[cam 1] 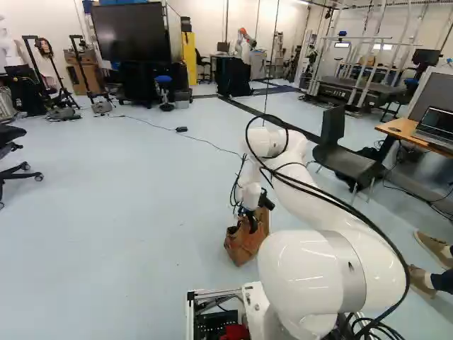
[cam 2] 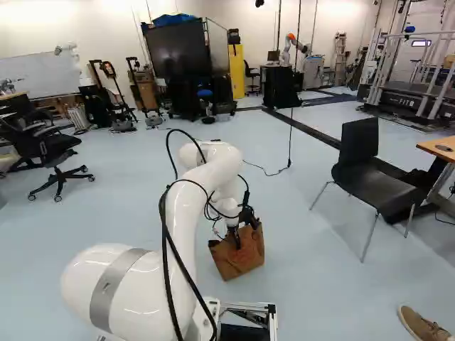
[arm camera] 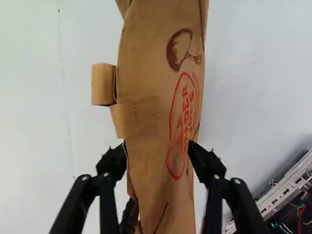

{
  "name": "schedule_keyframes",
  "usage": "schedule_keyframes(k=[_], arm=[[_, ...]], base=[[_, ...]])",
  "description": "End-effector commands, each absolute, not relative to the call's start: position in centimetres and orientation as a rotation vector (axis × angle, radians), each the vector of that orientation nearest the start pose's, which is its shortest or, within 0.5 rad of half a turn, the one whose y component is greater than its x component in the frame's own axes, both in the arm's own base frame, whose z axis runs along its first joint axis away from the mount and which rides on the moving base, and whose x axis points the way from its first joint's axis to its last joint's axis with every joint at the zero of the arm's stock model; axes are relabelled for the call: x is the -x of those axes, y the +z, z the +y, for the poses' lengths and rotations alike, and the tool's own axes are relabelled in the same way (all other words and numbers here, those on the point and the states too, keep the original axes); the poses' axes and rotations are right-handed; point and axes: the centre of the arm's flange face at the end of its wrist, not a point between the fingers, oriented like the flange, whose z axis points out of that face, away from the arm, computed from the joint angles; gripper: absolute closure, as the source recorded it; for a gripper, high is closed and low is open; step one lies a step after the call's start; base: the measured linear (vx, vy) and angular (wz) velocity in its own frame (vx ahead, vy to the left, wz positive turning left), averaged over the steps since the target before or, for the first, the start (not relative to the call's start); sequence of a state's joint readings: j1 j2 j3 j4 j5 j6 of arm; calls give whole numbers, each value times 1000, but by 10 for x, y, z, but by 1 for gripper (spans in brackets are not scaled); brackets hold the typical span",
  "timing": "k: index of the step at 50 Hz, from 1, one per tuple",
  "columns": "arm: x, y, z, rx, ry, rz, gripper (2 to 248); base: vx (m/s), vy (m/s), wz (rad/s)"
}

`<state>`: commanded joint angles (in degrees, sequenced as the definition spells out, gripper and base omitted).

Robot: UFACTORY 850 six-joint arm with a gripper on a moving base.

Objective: Pick up the grocery bag from the ground

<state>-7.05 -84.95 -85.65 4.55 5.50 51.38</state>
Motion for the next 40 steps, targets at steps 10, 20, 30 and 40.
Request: schedule_keyframes(k=[10,20,30,40], arm=[[-549,-115,-69,2643,-157,1619,130],[-549,-109,-69,2643,-159,1619,209],[-548,-95,-66,2647,-159,1612,231],[-544,-80,-60,2655,-154,1601,231]], base=[[0,0,0],[0,0,0],[0,0,0],[0,0,0]])
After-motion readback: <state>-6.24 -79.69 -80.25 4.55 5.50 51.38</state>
